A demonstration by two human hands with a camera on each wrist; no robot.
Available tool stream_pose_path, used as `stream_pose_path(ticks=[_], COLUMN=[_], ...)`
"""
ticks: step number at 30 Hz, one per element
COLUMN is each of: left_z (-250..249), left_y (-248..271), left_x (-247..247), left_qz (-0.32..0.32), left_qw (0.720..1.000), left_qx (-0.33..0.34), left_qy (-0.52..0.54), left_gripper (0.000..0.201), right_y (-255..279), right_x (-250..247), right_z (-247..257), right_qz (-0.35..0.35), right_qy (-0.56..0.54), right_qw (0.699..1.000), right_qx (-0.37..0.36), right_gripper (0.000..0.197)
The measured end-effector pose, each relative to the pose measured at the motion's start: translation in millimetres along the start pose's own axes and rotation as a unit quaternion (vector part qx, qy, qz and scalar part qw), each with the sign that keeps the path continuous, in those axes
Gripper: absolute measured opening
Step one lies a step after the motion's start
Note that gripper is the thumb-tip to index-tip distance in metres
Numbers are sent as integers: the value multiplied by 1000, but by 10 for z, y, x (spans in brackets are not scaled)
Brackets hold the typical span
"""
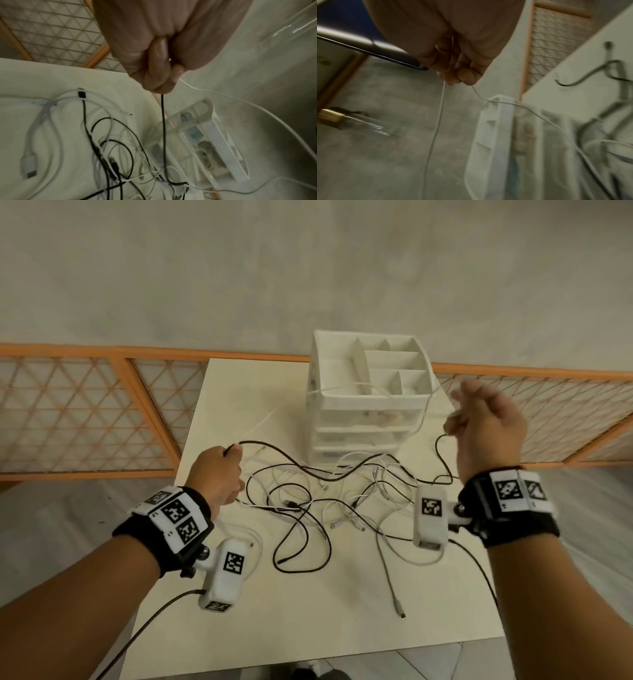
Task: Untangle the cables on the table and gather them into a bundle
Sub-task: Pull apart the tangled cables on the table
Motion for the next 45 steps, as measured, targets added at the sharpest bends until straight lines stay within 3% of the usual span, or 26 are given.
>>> stream_pose_path(ticks=[3, 7, 12, 16, 19, 22, 25, 29, 31, 34, 36, 38, 40, 42, 44, 45], left_z=[92, 133, 109, 92, 95, 89, 82, 81, 62, -14, -63, -139, -225, -331, -442, -506], left_y=[27, 94, 12, -37, 4, 89, 90, 37, 63, 158, 209, 247, 306, 423, 572, 639], left_x=[22, 93, 28, -29, -21, 62, 113, 113, 149, 247, 280, 288, 333, 465, 635, 690], left_qz=[10, 27, -58, -82, -50, 16, 15, 4, 14, 49, 88, 117, 150, 211, 278, 293], left_qw=[999, 998, 998, 997, 999, 1000, 999, 999, 1000, 999, 996, 992, 987, 974, 949, 934], left_qx=[-24, -41, -21, 5, 8, -6, -36, -32, -22, 5, 26, 46, 63, 79, 131, 173], left_qy=[-22, -44, -20, 15, 3, -23, -19, -9, -9, 3, 6, -1, -15, -29, -77, -106], left_gripper=[35, 39, 32, 25, 21, 30, 43, 34, 29, 24, 25, 25, 27, 35, 42, 44], right_y=[-99, -172, -245, -374, -367, -380, -583, -727, -705, -664, -522, -257, 93, 457, 782, 882], right_x=[1, 33, 67, 1, -27, -22, -103, -140, -101, -30, -20, 13, 154, 395, 656, 741], right_z=[301, 327, 289, -101, -332, -268, -91, 313, 348, 35, -279, -446, -400, -257, -155, -144], right_qz=[-19, -40, -59, -89, -50, -41, -75, -124, -113, -27, 78, 122, 131, 212, 344, 388], right_qy=[50, 113, 169, 205, 252, 243, 257, 227, 237, 348, 475, 543, 501, 406, 355, 350], right_qw=[995, 988, 970, 973, 966, 969, 960, 958, 952, 930, 876, 829, 855, 886, 857, 837], right_qx=[-85, -101, -163, -53, 15, -30, -88, -127, -155, -118, -17, 58, 12, -80, -146, -163], right_gripper=[28, 36, 52, 63, 66, 72, 87, 86, 92, 102, 96, 84, 81, 84, 72, 52])
Point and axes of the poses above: each hand's wrist, its own y-axis away from the middle knuckle, its own x-axis out of the palm, z = x × y, the point moved 2 cm from there along -y, towards the middle knuckle, and after that the axes turned 15 degrees about y, right-handed, at the moved point
